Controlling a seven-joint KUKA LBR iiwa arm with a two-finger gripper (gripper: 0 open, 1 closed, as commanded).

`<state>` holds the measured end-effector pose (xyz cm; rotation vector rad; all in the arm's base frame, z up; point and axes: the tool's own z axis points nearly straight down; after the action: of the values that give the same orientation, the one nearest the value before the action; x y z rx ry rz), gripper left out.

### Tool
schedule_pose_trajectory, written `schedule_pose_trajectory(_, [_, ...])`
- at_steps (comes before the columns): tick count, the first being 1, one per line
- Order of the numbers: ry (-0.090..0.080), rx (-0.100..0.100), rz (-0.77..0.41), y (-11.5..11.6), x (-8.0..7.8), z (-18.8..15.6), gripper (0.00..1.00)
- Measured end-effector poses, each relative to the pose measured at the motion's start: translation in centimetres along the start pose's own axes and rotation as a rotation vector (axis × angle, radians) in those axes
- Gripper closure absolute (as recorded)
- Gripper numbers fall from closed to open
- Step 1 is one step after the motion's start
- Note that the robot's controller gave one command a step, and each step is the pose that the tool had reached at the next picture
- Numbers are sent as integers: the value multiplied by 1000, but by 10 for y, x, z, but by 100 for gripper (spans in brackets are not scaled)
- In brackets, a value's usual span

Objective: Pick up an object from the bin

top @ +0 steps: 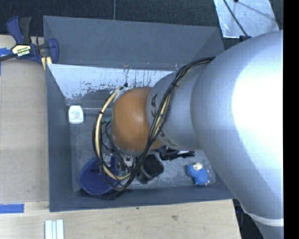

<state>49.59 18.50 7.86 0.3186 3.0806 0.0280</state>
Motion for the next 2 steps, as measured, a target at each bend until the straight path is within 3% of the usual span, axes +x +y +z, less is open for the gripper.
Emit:
schedule_pose_trajectory(1, [32, 17, -22, 5, -26, -94, 100])
schedule_pose_trajectory(2, [37, 8, -535, 26, -27, 7, 100])
